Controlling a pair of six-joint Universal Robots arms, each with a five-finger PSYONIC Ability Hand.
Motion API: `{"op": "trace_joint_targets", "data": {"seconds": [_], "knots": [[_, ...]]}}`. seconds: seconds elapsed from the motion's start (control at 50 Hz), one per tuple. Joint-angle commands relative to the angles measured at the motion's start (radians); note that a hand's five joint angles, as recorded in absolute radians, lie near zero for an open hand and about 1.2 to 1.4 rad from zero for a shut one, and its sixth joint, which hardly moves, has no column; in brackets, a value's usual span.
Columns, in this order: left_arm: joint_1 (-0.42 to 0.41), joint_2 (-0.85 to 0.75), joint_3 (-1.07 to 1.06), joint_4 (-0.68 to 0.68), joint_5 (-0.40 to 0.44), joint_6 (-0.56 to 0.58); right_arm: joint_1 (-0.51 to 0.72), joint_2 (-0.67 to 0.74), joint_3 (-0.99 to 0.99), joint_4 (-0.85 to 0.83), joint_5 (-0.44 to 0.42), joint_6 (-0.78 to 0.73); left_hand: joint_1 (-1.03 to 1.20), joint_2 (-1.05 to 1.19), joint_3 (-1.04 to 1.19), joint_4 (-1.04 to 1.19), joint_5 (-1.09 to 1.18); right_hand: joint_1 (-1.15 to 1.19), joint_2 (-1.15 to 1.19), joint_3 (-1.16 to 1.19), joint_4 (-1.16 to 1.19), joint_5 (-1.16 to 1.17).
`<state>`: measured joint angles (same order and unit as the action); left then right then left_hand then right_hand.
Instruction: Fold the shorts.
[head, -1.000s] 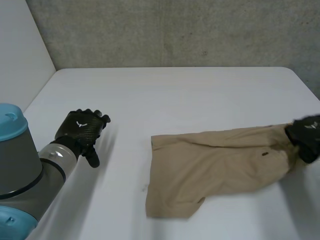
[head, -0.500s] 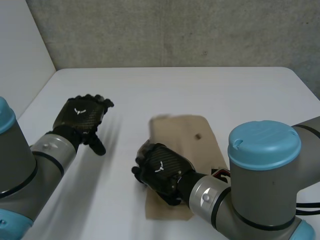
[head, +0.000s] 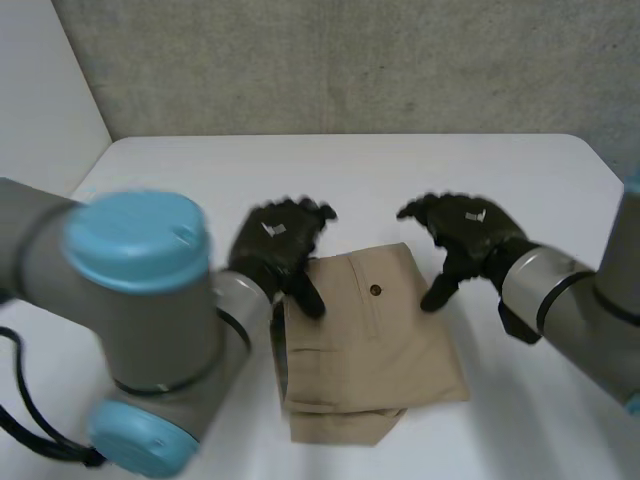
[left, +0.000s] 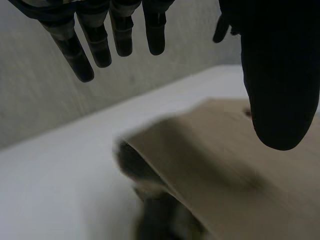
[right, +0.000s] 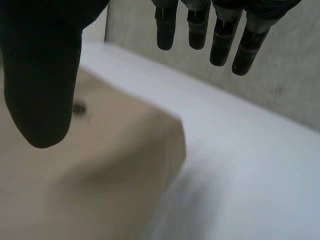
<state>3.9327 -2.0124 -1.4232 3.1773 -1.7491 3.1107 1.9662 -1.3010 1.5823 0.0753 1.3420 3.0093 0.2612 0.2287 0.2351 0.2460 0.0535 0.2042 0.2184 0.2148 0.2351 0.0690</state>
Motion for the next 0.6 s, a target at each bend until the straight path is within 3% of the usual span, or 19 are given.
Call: {"op": "trace_joint_targets", "data": {"seconds": [0.02,0.1,0.28,0.46,0.6], "knots": [[-0.072,-0.126,-0.011,-0.014,-0.161,-0.029,0.010,0.107,0.031,0.000,0.008,-0.055,-0.045,-0.012,-0.019,-0.030,-0.012,-0.030,-0.044,-0.040,-0.061,-0.069],[-0.081,-0.161,-0.023,-0.023,-0.208,-0.027,0.006,0.153,0.048,-0.017,0.005,-0.089,-0.048,-0.015,-0.022,-0.032,-0.014,-0.030,-0.044,-0.040,-0.061,-0.069],[-0.067,-0.172,-0.068,-0.028,-0.210,-0.026,-0.004,0.174,0.139,-0.100,0.017,-0.279,-0.065,-0.033,-0.039,-0.050,-0.032,-0.030,-0.044,-0.040,-0.061,-0.069],[-0.076,-0.085,-0.079,-0.030,-0.208,-0.001,-0.001,0.143,0.143,-0.118,0.022,-0.303,-0.077,-0.045,-0.051,-0.062,-0.044,-0.030,-0.044,-0.040,-0.061,-0.069],[-0.058,0.035,-0.060,-0.030,-0.207,0.075,0.000,0.022,0.110,-0.155,0.026,-0.285,-0.071,-0.039,-0.045,-0.056,-0.038,-0.030,-0.044,-0.040,-0.061,-0.069]]}}
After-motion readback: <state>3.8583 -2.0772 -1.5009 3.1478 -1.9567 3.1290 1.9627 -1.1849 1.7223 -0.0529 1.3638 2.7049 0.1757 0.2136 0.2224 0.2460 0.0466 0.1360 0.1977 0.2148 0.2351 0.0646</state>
